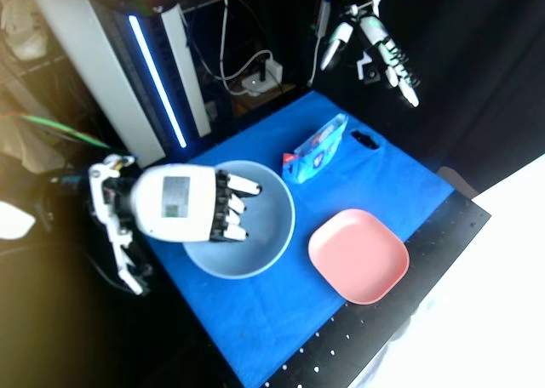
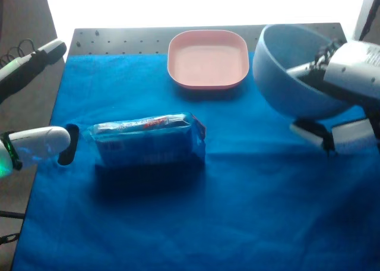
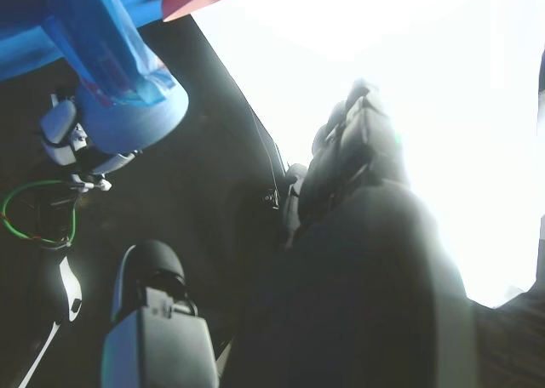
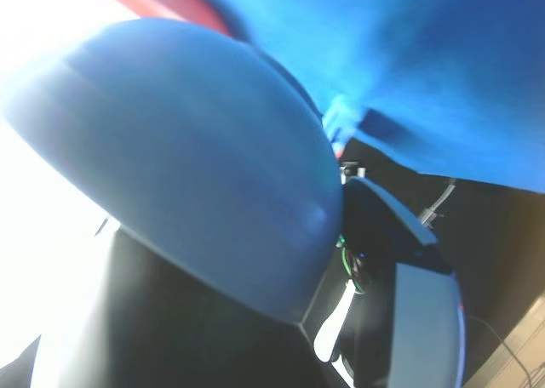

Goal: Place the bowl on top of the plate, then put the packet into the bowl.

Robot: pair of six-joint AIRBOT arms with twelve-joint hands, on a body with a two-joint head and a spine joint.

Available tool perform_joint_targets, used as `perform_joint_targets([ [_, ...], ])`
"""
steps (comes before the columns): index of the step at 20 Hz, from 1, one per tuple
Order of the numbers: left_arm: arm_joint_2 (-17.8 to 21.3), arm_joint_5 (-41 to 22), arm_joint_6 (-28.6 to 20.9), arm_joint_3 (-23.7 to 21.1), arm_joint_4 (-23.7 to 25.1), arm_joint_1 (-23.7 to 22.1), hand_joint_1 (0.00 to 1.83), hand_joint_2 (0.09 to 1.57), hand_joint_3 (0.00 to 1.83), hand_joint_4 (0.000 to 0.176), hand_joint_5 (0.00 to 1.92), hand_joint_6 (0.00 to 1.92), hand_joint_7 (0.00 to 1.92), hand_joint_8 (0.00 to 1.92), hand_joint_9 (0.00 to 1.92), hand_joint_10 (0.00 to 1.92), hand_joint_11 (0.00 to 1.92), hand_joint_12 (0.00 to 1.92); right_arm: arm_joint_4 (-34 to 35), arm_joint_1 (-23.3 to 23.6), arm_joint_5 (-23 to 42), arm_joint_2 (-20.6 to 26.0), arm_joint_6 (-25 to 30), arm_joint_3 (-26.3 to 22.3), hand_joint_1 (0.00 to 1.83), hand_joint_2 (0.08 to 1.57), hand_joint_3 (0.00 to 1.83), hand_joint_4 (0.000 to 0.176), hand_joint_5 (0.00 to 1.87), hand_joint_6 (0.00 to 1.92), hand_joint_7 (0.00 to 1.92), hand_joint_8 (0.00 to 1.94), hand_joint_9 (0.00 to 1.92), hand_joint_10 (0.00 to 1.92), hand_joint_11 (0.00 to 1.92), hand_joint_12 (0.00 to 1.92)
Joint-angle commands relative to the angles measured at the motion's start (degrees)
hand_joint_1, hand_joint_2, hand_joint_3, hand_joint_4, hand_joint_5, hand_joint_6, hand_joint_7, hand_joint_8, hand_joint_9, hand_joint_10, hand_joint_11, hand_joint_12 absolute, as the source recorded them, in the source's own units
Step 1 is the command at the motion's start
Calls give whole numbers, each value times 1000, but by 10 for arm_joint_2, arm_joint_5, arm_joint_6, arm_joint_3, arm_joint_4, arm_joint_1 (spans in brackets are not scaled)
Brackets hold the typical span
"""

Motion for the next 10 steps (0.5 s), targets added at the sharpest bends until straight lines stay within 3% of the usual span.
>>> perform_joint_targets([
  [1, -1, -75, -4, 2, -7, -2, 354, 1067, 17, 176, 0, 0, 0, 0, 0, 0, 0, 0, 34, 13, 80, 2, 1, 8, 842, 1166, 630, 0, 599, 1907, 1231, 1941, 1314, 1921, 1116, 1921],
  [2, -1, -75, -4, 2, -7, -2, 369, 1069, 12, 176, 0, 0, 0, 0, 0, 0, 0, 0, 39, 20, 82, -3, 1, 15, 943, 992, 899, 0, 613, 1918, 1242, 1941, 1366, 1921, 1184, 1921],
  [5, -4, -73, -4, 4, -8, -2, 387, 1065, 7, 176, 0, 0, 0, 0, 0, 0, 0, 0, 48, 48, 80, -40, 0, 52, 904, 976, 942, 0, 631, 1921, 1300, 1941, 1433, 1921, 1335, 1921],
  [6, -5, -73, -4, 5, -8, -2, 386, 1070, 8, 173, 0, 0, 0, 0, 0, 0, 0, 0, 48, 61, 71, -53, 0, 64, 877, 1200, 619, 0, 942, 1921, 1312, 1941, 1444, 1921, 1405, 1921],
  [7, -6, -73, -4, 7, -8, -2, 393, 1073, 9, 161, 0, 0, 0, 0, 0, 0, 0, 0, 48, 70, 66, -64, 0, 73, 916, 1340, 376, 0, 994, 1921, 1313, 1941, 1452, 1921, 1437, 1921],
  [8, -7, -71, -5, 8, -6, -3, 388, 1074, 8, 166, 0, 0, 0, 0, 0, 0, 0, 0, 47, 87, 55, -83, 0, 89, 1223, 1289, 279, 0, 1002, 1921, 1284, 1941, 1448, 1921, 1429, 1921],
  [9, -9, -70, -5, 10, -5, -3, 386, 1066, 3, 176, 0, 0, 0, 0, 0, 0, 0, 0, 46, 98, 47, -98, 0, 100, 1004, 1378, 396, 0, 1089, 1894, 1261, 1941, 1407, 1921, 1422, 1921],
  [10, -10, -69, -6, 11, -5, -3, 386, 1066, 3, 176, 0, 0, 0, 0, 0, 0, 0, 0, 45, 106, 41, -110, 0, 109, 1004, 1378, 396, 0, 1089, 1894, 1261, 1941, 1407, 1921, 1422, 1921],
])
